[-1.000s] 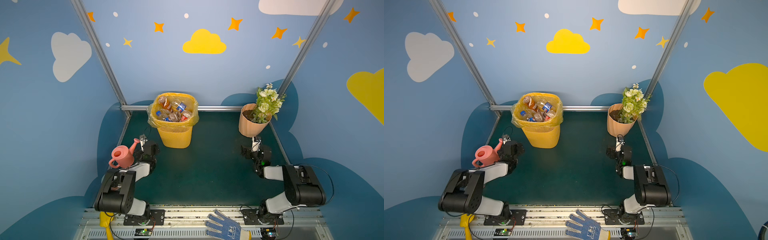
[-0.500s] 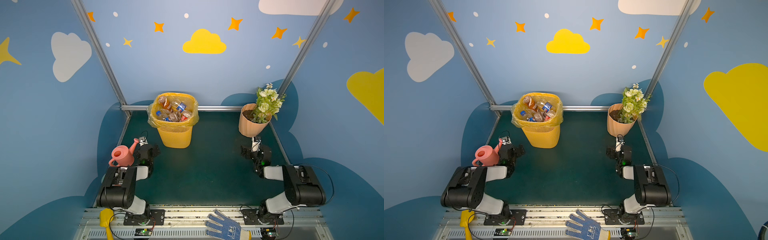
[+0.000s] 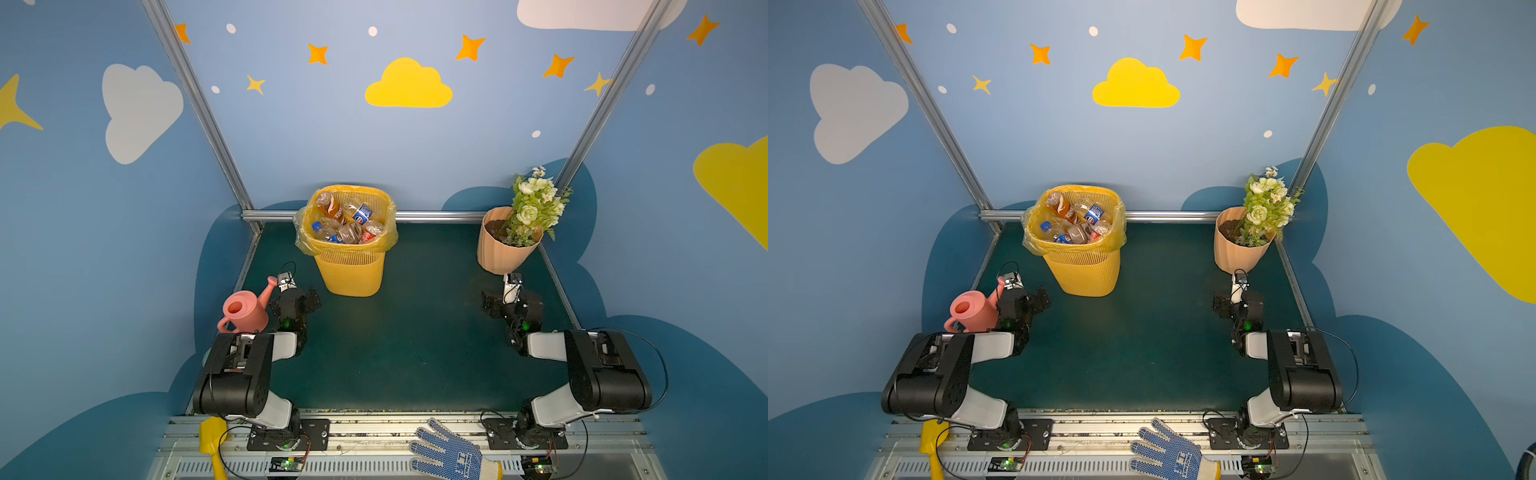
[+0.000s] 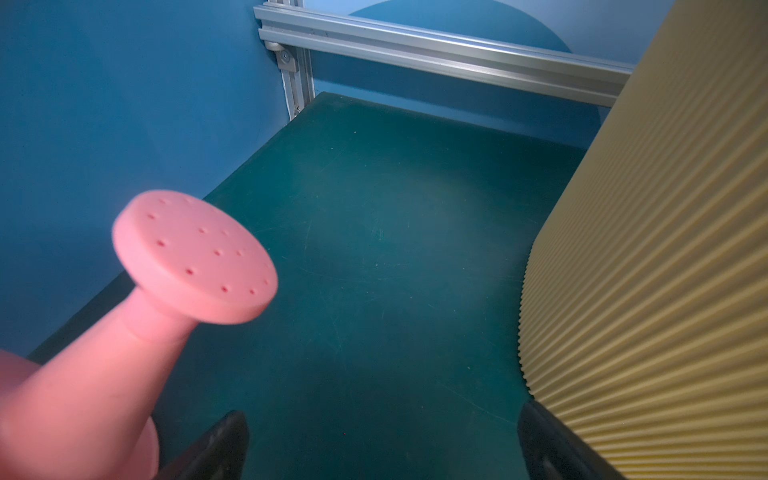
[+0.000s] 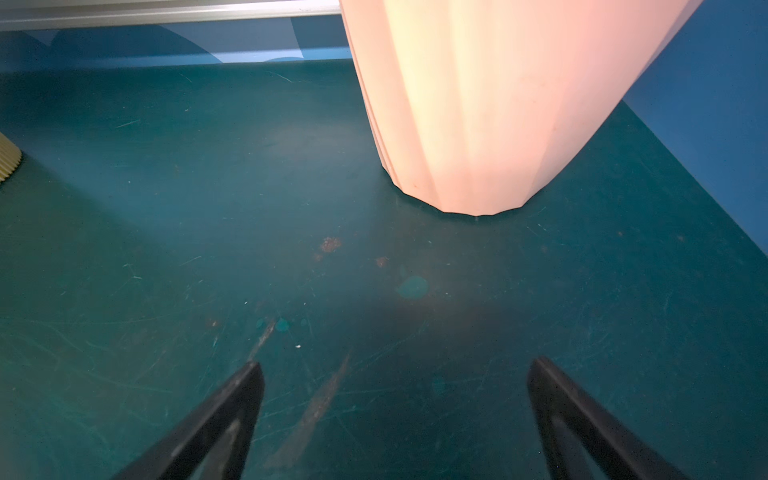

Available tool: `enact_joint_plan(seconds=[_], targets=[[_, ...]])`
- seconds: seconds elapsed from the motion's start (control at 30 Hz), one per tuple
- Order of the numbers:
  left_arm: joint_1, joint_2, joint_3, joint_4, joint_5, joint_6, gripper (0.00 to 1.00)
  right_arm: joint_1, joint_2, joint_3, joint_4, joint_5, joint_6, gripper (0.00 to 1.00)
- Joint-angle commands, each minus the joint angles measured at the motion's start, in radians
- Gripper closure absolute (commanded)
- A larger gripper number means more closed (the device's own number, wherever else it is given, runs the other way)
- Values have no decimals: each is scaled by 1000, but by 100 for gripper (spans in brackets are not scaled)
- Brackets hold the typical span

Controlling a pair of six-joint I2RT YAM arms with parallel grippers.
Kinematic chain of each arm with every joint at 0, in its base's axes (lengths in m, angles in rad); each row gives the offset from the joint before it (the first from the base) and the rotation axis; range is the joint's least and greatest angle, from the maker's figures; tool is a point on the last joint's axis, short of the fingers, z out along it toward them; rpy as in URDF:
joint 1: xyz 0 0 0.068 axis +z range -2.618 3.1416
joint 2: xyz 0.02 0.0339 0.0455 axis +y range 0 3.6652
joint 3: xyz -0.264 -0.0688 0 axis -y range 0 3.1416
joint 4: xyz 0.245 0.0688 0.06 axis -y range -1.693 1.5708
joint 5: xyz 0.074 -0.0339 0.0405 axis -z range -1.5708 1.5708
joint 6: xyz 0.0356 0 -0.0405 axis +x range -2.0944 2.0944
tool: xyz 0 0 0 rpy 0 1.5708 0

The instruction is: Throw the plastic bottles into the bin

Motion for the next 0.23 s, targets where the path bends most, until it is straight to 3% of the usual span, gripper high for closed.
enact_joint_plan(seconds=[0.0,0.2], targets=[[-3,8,-3,18,1,11,0,1,-19,23,-17,-5,-6,3],[-3,9,-2,19,-2,13,0,2,-20,20,-12,-5,-6,3]])
